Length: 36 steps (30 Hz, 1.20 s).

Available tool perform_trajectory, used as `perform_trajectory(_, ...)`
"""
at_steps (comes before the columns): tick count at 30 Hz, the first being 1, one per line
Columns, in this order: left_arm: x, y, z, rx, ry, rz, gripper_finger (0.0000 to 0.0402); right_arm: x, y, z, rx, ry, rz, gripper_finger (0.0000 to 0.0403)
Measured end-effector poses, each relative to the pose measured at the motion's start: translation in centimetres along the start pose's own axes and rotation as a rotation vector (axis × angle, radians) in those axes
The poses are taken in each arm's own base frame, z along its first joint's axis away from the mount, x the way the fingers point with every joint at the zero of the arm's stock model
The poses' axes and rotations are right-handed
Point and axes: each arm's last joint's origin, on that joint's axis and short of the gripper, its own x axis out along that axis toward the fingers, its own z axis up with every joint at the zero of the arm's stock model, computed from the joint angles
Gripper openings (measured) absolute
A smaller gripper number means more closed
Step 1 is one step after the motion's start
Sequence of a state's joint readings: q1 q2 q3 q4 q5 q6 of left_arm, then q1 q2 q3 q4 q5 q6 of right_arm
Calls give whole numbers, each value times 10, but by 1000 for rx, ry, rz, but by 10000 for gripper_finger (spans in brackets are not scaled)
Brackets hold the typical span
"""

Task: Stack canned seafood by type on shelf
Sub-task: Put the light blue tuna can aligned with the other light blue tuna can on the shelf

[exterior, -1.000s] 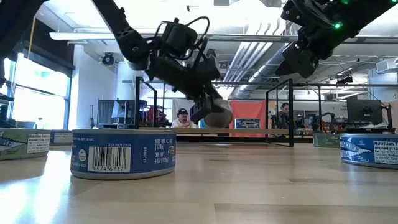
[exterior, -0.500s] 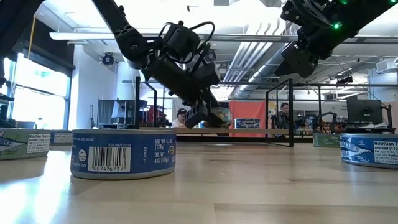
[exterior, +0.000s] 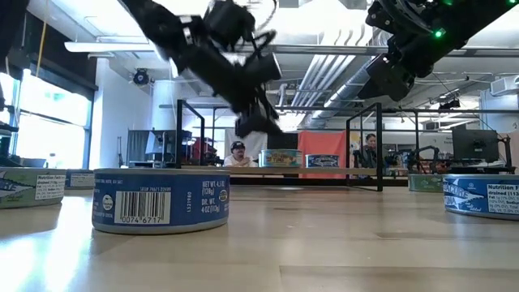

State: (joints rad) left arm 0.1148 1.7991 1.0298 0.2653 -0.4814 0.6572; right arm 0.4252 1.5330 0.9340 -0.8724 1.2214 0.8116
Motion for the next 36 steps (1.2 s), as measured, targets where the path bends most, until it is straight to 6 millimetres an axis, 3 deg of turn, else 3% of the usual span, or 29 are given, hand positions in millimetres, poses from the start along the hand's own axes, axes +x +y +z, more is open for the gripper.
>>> perform_trajectory(5, -43, 5, 15, -100, 44, -13, 245, 4, 4, 0, -10, 81, 86, 154)
perform_trajectory(10, -89, 5, 20, -239, 105, -91, 246, 30, 22, -8, -41, 124, 320, 154)
perform_trajectory(13, -116, 1, 20, -296, 154, -100, 246, 53, 29, -7, 8, -9, 524, 153)
perform_trajectory(18, -155, -13, 14, -310, 243, -18, 246, 88, 12, 3, 155, -218, 580, 153)
perform_trajectory(23, -174, -38, -9, -317, 313, 63, 245, 126, -4, -3, 200, -171, 725, 153)
perform_trajectory(28, -181, -57, -34, -387, 296, 188, 246, 155, -5, -13, 167, -121, 798, 153)
perform_trajectory(32, -182, -65, -49, -421, 298, 235, 246, 176, -5, -12, 182, -81, 697, 153)
perform_trajectory(36, -182, -68, -55, -451, 306, 243, 246, 182, -7, -7, 192, -74, 605, 153)
